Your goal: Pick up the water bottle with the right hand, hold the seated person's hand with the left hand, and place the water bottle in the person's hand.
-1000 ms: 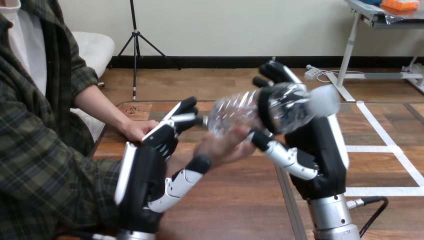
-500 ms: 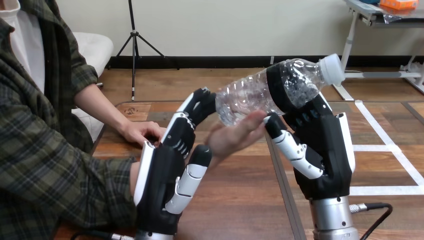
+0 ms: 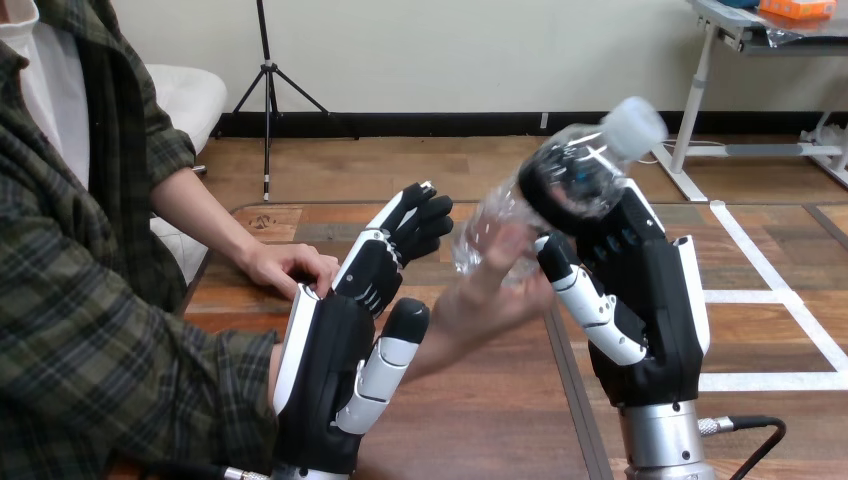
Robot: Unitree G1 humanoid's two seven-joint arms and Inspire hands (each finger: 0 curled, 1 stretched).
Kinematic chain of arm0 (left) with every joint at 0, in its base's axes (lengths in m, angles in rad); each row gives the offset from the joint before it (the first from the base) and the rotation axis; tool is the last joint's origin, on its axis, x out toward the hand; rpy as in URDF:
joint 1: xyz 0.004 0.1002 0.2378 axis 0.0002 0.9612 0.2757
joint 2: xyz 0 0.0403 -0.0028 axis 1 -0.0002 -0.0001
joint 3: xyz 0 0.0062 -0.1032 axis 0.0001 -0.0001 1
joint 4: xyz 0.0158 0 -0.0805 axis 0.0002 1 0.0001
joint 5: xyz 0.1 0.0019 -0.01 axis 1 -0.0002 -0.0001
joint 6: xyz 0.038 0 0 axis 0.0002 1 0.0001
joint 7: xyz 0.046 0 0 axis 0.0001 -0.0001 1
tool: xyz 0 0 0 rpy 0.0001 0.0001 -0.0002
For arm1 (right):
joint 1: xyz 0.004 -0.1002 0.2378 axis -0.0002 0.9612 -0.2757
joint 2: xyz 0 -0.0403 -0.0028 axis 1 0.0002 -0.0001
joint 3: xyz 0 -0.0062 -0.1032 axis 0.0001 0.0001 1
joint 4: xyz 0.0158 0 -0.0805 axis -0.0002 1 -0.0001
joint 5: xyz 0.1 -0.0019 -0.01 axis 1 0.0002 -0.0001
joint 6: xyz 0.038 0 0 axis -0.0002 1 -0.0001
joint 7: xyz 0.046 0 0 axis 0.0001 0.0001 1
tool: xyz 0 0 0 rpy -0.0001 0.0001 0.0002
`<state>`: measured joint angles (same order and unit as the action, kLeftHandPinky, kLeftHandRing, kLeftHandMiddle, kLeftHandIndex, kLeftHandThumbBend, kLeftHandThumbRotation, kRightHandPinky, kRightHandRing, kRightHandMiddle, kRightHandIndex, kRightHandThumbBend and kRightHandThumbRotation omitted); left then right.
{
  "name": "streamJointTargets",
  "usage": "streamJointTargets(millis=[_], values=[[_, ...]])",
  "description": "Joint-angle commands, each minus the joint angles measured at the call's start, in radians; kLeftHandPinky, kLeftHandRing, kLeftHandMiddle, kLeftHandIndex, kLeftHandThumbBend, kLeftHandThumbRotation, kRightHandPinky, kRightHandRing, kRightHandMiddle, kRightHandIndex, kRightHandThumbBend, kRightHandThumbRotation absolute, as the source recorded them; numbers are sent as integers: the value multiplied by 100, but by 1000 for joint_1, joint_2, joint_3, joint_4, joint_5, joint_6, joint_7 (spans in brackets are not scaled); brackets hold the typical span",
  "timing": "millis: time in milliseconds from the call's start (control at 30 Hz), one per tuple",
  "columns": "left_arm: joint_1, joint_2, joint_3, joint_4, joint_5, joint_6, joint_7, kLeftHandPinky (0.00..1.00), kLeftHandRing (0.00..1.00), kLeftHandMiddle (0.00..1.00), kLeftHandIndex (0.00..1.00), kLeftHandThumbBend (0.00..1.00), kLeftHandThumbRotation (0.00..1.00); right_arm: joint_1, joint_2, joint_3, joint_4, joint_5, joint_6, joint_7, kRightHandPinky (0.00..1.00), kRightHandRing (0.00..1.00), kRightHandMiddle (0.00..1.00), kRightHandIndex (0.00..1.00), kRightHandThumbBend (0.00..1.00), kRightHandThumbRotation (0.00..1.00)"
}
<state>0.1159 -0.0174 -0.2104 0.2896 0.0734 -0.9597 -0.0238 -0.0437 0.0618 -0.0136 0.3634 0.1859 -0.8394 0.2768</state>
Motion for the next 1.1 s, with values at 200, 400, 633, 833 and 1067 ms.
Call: streamJointTargets(millis=[200,400,633,833,1067], values=[[-46,-23,14,15,5,-23,8,78,81,83,86,65,94,-43,9,2,0,4,-28,-4,72,83,85,78,61,44],[-48,-24,15,18,7,-23,9,77,80,83,85,65,94,-44,8,2,3,1,-26,-6,72,82,85,78,63,45],[-50,-25,20,16,21,-21,17,76,80,82,85,66,94,-47,3,3,4,-6,-26,-5,72,82,85,78,64,45],[-51,-27,22,16,20,-20,18,75,79,82,84,65,94,-51,0,4,4,0,-24,1,72,82,85,79,65,44],[-51,-29,27,14,29,-18,20,74,79,81,84,66,93,-54,-3,5,3,-1,-22,4,72,82,85,79,67,42]])
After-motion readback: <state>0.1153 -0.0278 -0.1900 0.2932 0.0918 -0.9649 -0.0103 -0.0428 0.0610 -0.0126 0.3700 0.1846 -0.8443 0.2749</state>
